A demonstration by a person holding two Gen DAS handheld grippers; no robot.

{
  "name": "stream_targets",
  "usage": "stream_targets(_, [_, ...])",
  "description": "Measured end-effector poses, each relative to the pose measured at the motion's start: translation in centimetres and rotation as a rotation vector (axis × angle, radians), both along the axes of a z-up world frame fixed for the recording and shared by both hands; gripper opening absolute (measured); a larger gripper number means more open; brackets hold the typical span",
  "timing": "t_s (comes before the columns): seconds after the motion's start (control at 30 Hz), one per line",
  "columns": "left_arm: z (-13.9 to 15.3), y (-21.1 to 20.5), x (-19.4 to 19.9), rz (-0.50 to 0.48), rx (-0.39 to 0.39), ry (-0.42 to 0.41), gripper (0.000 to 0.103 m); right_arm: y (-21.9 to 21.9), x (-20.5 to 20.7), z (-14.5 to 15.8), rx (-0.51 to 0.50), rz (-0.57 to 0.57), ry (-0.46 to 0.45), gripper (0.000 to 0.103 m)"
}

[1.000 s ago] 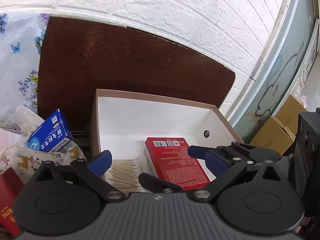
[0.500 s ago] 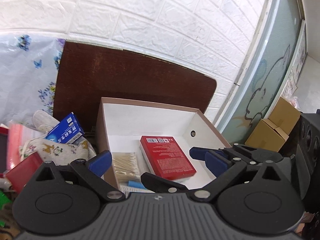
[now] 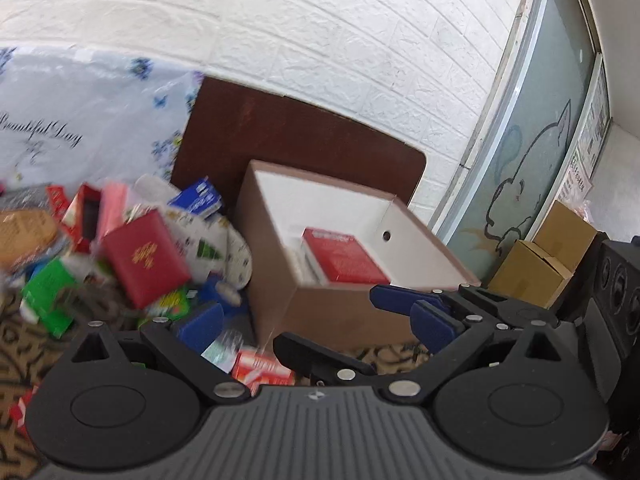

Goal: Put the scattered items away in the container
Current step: 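Withdraw the left gripper from the tan box to the blue tiger card box, then grasp the blue tiger-print card box with the left gripper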

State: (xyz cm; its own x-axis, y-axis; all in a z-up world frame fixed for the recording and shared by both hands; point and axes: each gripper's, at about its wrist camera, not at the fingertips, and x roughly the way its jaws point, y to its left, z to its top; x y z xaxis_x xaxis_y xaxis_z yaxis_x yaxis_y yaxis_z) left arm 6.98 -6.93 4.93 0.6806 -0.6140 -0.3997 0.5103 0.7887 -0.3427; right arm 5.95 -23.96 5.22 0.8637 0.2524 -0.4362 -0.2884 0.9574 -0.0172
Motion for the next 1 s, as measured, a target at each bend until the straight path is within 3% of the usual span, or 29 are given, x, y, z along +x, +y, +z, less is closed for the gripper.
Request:
stream_targets(0.2, [-4.5,2.8,-2.2,0.032,0.031,0.087,0.103,2.4,-2.8,-4.6,0.057,0.001,0.103,0.086])
stream_targets(0.33, [-6.5,3.7,-2.1,0.073,0.086,0.128,0.102,3.3,-3.6,-7.8,0.053,-0.070,0.146,0.086])
stream_targets(0.43, [-7.0,4.3,-1.4,0.098,0.065,0.159,0.102,3.3,-3.3,-9.5,0.054,-0.120,0.179,0.086])
stream_targets(0.63, [-6.8,2.5,0.3,0.046,0.054,0.132,0.100,3.5,-2.6,-10.6,0.026,-0.145,0.177,0.086])
stream_targets(0.7, [-7.2,1.6,1.3,0.012,0.065,0.156,0.098,3.6,-2.2,-10.7,0.022,-0.139,0.177,0.086])
stream_targets(0.83, [-8.3,-0.1,2.7,-0.073,0.073,0.225,0.084,3.2,-2.1,-11.0,0.015,-0.131,0.181,0.086])
stream_targets(1.0, [-9.3,-1.0,3.8,-0.084,0.090,0.249,0.083,1.8,-1.7,-11.5,0.027,-0.130,0.201,0.085])
